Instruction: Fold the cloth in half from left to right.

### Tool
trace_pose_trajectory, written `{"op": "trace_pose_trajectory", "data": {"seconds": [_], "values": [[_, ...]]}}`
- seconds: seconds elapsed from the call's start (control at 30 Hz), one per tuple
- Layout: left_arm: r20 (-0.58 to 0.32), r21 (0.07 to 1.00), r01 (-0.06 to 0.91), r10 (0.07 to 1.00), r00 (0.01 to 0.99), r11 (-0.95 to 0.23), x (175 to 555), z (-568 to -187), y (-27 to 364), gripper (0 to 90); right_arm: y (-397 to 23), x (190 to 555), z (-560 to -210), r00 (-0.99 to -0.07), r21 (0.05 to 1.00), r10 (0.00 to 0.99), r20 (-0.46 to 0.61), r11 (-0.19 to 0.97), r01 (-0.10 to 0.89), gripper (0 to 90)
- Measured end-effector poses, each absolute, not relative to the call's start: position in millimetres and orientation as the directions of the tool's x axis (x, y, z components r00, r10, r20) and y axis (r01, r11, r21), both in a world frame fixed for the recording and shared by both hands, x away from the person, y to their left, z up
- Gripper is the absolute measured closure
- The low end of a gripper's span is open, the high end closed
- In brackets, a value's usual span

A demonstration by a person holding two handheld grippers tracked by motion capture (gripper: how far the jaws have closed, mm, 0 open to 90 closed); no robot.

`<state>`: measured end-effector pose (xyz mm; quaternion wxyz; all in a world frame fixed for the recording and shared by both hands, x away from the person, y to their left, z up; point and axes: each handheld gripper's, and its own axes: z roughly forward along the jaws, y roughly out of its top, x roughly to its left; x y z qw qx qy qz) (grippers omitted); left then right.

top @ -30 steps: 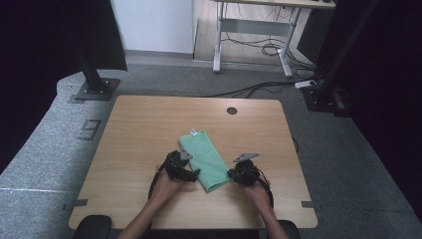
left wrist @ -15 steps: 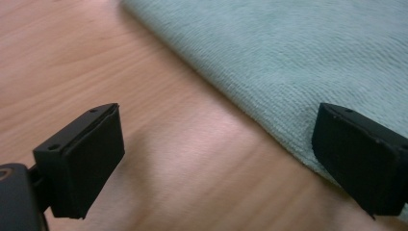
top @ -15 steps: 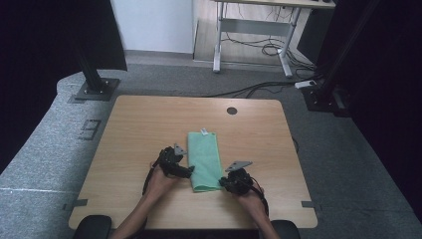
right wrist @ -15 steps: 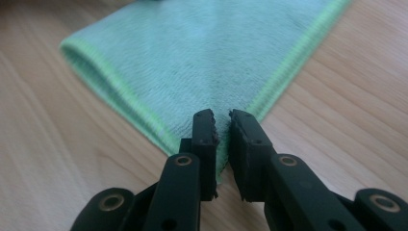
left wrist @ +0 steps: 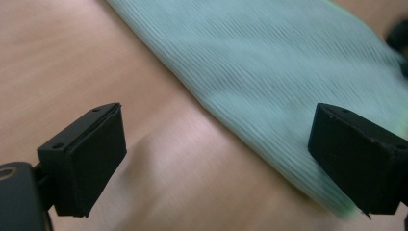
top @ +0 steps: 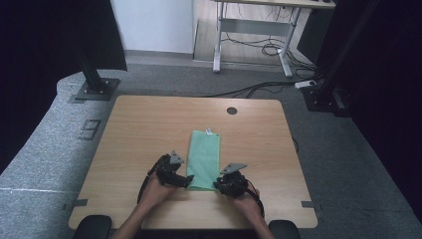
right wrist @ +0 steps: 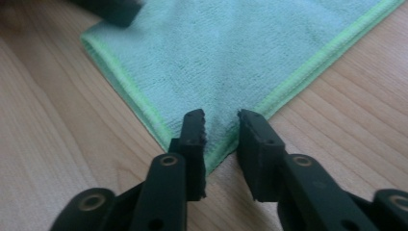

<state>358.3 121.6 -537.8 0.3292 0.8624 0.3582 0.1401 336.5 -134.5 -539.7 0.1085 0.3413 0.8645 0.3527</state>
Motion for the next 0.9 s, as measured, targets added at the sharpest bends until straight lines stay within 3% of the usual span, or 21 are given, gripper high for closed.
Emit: {"op": "trace_pose_trajectory", "data": {"seconds": [0.17,0.47,0.63,0.9], "values": [[0.034,0.658,0.521,0.713,0.7,-0.543,346,-543,127,6.0,-137,337,-541,-0.735,0.688,0.676,0.046,0.512,0.514,59.9],[-0.007,0.678,0.532,0.72,0.694,-0.507,347,-548,131,4.9,-141,338,-542,-0.724,0.691,0.689,0.043,0.502,0.519,50.8],[-0.053,0.699,0.539,0.718,0.694,-0.469,343,-546,142,4.7,-150,340,-538,-0.709,0.717,0.704,0.046,0.471,0.514,39.7],[-0.018,0.682,0.536,0.721,0.692,-0.498,334,-545,166,3.5,-182,339,-536,-0.676,0.721,0.736,0.037,0.448,0.528,24.3]]}}
